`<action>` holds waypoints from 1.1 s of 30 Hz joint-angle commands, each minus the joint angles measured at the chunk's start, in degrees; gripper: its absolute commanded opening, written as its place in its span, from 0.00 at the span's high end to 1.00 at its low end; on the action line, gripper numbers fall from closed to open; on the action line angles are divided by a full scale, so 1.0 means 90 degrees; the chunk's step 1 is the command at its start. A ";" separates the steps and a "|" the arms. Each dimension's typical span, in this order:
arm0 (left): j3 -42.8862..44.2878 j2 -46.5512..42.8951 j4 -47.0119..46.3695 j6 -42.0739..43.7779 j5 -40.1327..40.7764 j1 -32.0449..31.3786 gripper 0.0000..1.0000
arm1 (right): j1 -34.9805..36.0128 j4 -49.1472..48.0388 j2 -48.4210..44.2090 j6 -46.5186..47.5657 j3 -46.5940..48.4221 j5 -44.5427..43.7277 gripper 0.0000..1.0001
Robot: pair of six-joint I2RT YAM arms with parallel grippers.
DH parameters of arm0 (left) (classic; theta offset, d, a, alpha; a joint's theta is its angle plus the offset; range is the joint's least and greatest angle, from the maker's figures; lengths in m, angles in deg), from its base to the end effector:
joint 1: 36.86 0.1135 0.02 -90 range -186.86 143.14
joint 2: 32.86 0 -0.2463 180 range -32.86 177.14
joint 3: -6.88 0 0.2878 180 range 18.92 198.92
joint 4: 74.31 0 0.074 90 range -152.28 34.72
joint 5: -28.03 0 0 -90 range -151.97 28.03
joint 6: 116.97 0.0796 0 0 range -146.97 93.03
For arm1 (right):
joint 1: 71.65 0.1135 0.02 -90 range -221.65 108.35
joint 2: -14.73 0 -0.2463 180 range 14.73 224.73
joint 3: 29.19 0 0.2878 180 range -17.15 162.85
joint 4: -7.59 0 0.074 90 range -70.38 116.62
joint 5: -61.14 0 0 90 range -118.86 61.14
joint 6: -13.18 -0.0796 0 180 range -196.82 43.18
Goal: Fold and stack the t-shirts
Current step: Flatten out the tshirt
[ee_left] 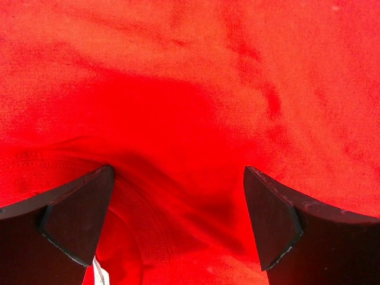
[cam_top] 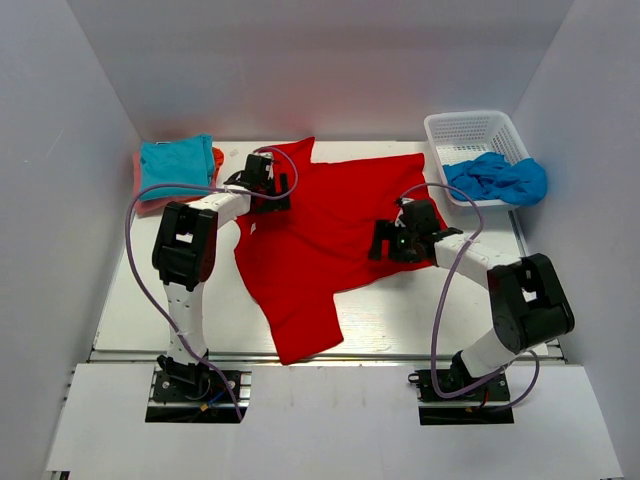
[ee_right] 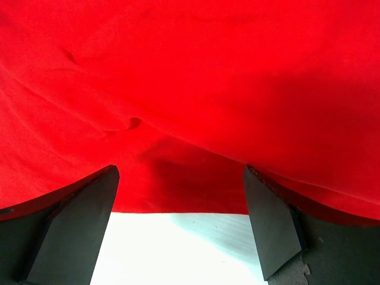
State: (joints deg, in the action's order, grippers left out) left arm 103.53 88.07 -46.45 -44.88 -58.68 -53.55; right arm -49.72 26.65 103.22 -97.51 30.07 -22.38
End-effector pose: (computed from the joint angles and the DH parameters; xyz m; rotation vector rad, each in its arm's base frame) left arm 0.4832 -0.1401 0.0853 -0.0510 2.4876 -0.1855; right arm 0.3366 0.1452 0.1049 -0.0797 2.4613 0.4707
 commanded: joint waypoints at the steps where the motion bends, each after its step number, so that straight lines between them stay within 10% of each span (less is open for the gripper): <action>1: 0.0041 0.0226 0.0321 0.0095 -0.0306 0.0048 0.00 | 0.0131 -0.0263 0.0060 0.0023 0.0105 0.0177 0.10; 14: 0.0041 0.0168 0.0321 0.0154 -0.0365 0.0106 0.00 | 0.0405 -0.0146 0.0520 -0.0181 -0.0012 -0.0329 0.10; 26: 0.0343 0.0460 0.0505 0.0213 -0.0307 0.0165 0.00 | 0.1176 0.0059 -0.0759 -0.1315 -0.1108 0.1663 0.11; 33: 0.0403 0.0403 0.0506 0.0437 -0.0502 0.0223 0.00 | 0.1098 0.1355 -0.0965 -0.1012 0.0228 -0.0637 0.10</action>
State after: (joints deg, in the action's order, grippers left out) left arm 107.08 90.27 -45.31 -42.13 -61.05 -52.21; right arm -39.25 33.07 96.09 -106.84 24.78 -17.90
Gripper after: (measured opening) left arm 0.998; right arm 0.903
